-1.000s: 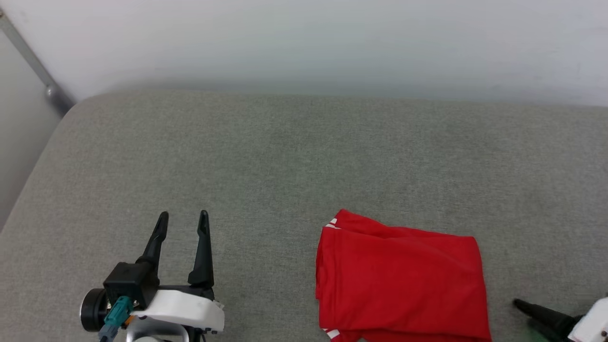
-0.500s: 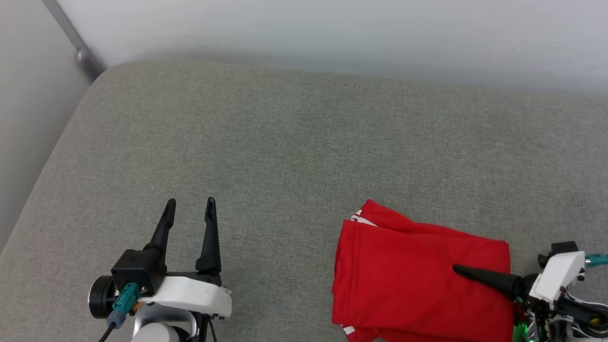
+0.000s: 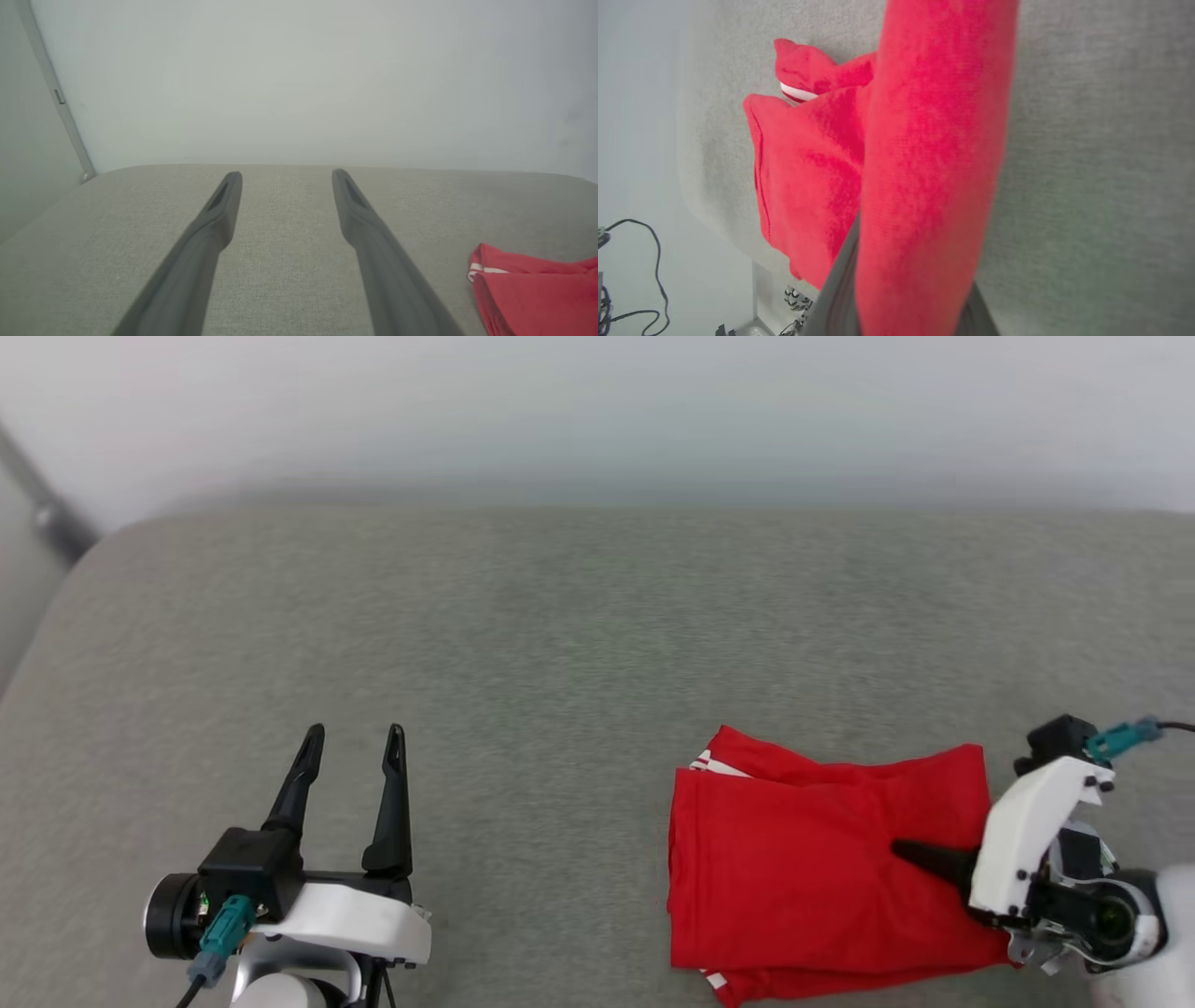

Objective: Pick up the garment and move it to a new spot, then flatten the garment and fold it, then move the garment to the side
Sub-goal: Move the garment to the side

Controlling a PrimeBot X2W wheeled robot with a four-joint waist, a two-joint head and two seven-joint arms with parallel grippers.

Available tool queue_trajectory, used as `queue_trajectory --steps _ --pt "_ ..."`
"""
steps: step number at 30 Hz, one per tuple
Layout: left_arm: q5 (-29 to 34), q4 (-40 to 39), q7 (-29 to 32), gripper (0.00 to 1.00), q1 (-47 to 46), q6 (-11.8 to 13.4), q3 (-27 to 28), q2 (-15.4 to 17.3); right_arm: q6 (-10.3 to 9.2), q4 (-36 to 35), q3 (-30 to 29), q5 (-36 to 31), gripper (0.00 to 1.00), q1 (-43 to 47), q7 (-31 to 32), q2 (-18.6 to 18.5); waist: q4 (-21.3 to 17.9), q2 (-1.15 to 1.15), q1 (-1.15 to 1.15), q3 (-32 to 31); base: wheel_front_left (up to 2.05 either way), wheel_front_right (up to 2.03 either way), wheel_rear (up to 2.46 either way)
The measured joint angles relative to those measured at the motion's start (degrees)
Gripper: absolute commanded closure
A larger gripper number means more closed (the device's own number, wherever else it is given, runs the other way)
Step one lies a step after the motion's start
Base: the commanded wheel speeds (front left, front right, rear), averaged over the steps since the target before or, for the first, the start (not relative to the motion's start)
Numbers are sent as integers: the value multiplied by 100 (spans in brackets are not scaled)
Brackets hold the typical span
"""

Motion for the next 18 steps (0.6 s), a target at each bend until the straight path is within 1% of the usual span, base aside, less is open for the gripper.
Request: queue_trajectory --steps 4,10,14,18 --pt "7 -107 31 0 21 -13 -16 76 -1 38 624 -549 100 -167 -180 -349 -449 0 0 -23 0 0 0" --pt "120 -413 187 0 -244 -60 -80 199 0 270 1122 -839 100 -775 -382 -638 -1270 0 0 152 0 0 0" --pt "296 -668 385 0 -731 -159 -140 349 0 505 1284 -1057 100 -1335 -681 -943 -1699 0 0 582 0 0 0" --pt "520 -1071 637 0 -1252 -241 -213 519 1 812 1360 -1384 100 -1800 -1037 -1227 -1977 0 0 1222 0 0 0"
